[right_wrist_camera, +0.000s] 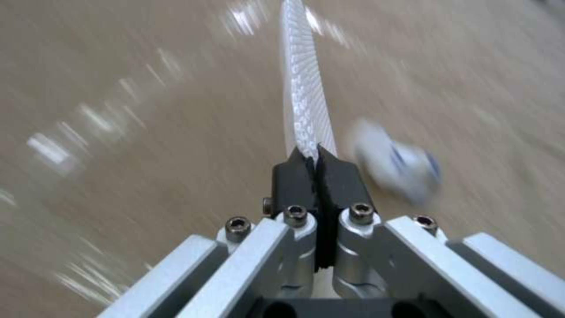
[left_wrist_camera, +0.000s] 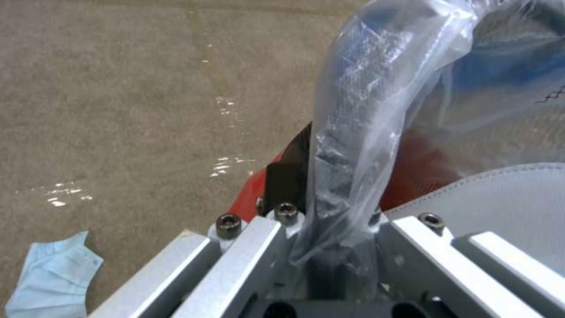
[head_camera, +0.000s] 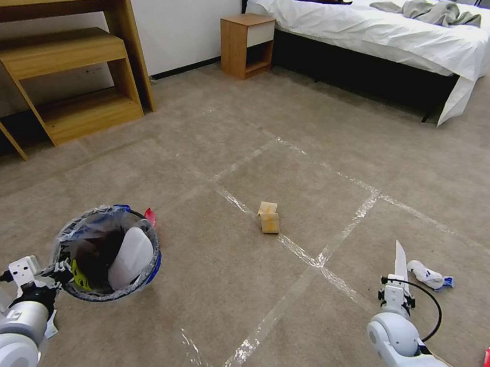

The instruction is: Pick up the trash bin and place the garbage on the floor into it.

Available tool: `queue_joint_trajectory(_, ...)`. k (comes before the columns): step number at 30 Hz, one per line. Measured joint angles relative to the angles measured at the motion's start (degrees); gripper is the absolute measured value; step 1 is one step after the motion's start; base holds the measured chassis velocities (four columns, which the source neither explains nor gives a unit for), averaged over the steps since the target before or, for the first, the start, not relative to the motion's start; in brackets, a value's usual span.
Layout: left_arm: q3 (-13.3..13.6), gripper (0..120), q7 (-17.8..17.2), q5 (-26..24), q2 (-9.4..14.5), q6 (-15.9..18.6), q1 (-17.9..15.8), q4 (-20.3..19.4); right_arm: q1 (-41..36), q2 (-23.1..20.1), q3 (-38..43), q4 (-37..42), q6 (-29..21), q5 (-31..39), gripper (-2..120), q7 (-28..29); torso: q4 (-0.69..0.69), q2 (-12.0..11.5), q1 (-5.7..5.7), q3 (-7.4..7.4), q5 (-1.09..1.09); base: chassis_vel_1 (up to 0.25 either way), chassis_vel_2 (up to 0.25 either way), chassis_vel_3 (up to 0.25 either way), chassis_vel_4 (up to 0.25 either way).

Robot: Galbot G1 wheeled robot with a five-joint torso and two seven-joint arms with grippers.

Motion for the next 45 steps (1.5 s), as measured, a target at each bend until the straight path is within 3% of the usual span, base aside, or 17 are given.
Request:
queue_joint_trajectory(3,0.1,1,0.0,0.0,0.1,0.2,0.1,-0.1,-0.1,-1.5,-0.6,6.0,7.9,0.7,0,-4.8,-0.03,0.0,0.0,0.01,0.0,0.0,0.0,0.0,0.0)
queue_joint_trajectory(4,0.1,1,0.0,0.0,0.1,0.2,0.1,-0.1,-0.1,-1.5,-0.6,6.0,7.9,0.7,0,-4.8,-0.03,0.0,0.0,0.01,0.0,0.0,0.0,0.0,0.0)
queue_joint_trajectory(6,0.1,1,0.0,0.0,0.2,0.4,0.4,-0.5,0.4,-2.7,-1.1,11.2,13.5,2.8,0,-8.3,0.0,0.0,0.0,0.0,-0.02,0.0,0.0,0.0,0.0)
queue_joint_trajectory(9,0.2,1,0.0,-0.2,0.4,0.9,0.7,-1.1,1.7,-4.3,-2.0,16.7,17.9,5.3,0,-11.4,0.01,0.0,0.0,0.0,-0.02,0.0,0.0,0.0,0.0)
queue_joint_trajectory(19,1.1,1,-0.7,-1.4,1.1,3.3,0.9,-3.0,8.3,-12.2,-6.7,29.0,25.8,9.8,0,-19.4,-0.01,0.0,0.0,0.0,0.0,0.0,0.0,0.0,0.0)
queue_joint_trajectory(24,1.7,1,-1.0,-2.0,1.5,4.9,0.9,-3.8,11.2,-15.3,-9.1,31.6,28.1,11.5,0,-21.6,-0.02,0.0,0.0,0.0,0.0,0.0,0.0,0.0,0.0)
queue_joint_trajectory(30,1.8,1,-1.8,-4.2,2.8,7.1,1.0,-5.1,20.4,-18.1,-18.6,34.9,29.7,15.1,0,-22.8,0.0,0.0,0.0,0.0,-0.01,0.0,0.0,0.0,0.0)
queue_joint_trajectory(38,1.7,1,-2.3,-6.1,3.9,8.4,1.4,-6.0,31.0,-17.8,-30.4,35.7,30.3,18.3,0,-24.3,-0.03,0.0,0.0,0.01,-0.01,0.0,0.0,0.0,0.0)
queue_joint_trajectory(45,1.8,1,-2.9,-8.6,5.0,9.9,1.4,-6.4,39.7,-13.7,-41.3,34.0,31.5,19.5,0,-25.5,0.0,0.0,0.0,0.0,-0.02,0.0,0.0,0.0,0.0)
